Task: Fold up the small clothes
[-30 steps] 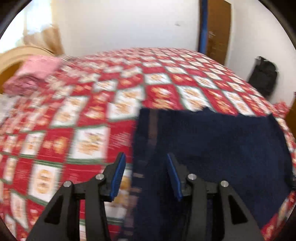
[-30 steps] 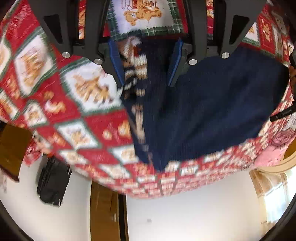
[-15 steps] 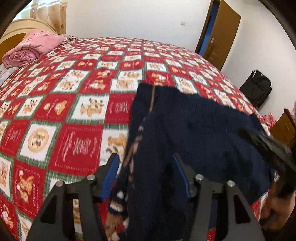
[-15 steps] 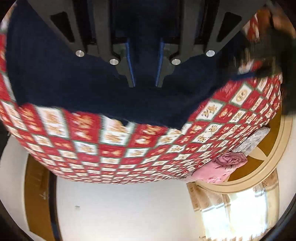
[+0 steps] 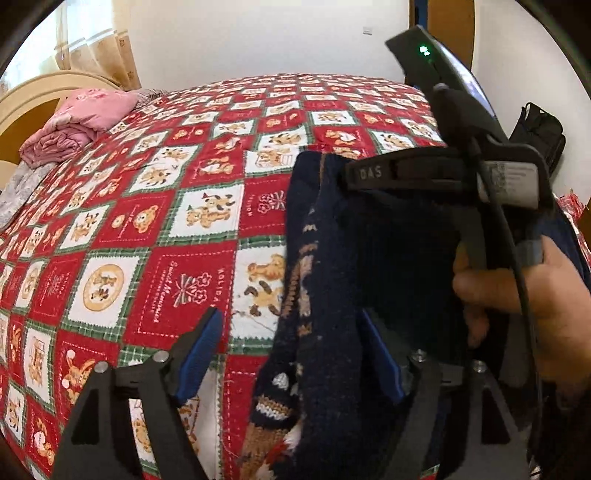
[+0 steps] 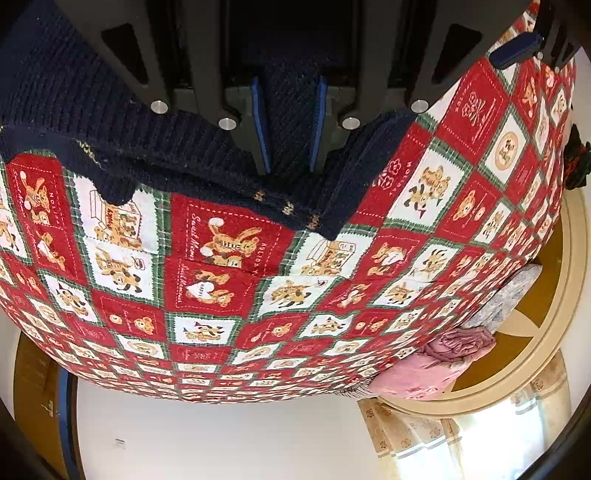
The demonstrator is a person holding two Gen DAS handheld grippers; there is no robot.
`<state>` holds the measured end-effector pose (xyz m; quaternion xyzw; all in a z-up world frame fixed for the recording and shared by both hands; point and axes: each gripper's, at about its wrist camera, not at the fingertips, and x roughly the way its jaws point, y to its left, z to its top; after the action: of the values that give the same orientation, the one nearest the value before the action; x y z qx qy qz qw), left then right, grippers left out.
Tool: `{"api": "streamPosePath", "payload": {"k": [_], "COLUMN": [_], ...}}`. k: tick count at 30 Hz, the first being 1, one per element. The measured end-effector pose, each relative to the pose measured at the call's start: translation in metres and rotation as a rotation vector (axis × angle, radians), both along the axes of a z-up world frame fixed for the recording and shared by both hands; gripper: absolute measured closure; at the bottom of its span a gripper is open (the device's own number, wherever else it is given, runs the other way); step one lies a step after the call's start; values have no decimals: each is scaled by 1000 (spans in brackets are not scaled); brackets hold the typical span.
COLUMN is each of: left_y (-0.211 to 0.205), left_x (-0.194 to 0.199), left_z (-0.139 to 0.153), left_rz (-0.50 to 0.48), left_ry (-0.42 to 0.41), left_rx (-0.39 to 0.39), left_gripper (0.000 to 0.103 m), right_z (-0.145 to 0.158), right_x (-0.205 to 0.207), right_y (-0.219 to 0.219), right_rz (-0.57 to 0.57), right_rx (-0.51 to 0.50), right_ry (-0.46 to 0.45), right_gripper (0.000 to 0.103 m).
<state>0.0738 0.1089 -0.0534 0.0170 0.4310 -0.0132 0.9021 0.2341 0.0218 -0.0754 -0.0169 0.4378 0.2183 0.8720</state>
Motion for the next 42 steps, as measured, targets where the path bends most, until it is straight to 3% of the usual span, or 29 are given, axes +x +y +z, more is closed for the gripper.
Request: {"api": "streamPosePath", "payload": {"k": [3, 5, 7, 11, 15, 18, 24, 30, 35, 38, 42], "left_y": [-1, -4, -7, -13, -21, -31, -47, -39, -39, -38, -14], "left_x": [-2, -5, -9, -14, -22, -26, -40, -51, -55, -58, -66], "left_z": [2, 3, 4, 7, 12, 10, 6, 10, 11, 9, 14], "left_rz": [5, 3, 1, 4, -7, -12, -24, 23, 40, 41, 84], "left_ry": [3, -4, -13, -27, -45, -38, -39, -68, -76, -77, -116], "left_rx": [8, 34, 68, 95, 74, 76, 144, 135, 115, 112, 12], "left_gripper": [24, 24, 24, 25, 25, 25, 25, 22, 22, 19, 19], "right_z": [17, 38, 47, 49, 34, 3, 13, 28, 4, 0, -2], "right_x": [-16, -45, -71, -126, -170, -182, -199, -235, -241, -246, -246], "right_y": [-11, -35, -54, -88, -123, -138, -137, -138, -140, -143, -146], "right_rz": [-9, -44, -64, -134, -210, -254, -251, -269, -275, -274, -273], "right_rx": [35, 142, 172, 61, -3, -9, -1, 16, 14, 28, 47], "right_ry": [-50, -116, -129, -155, -138, -37, -95, -220, -140, -143, -143], "right_gripper": [80, 80, 80, 80, 80, 80, 79, 79, 79, 78, 78]}}
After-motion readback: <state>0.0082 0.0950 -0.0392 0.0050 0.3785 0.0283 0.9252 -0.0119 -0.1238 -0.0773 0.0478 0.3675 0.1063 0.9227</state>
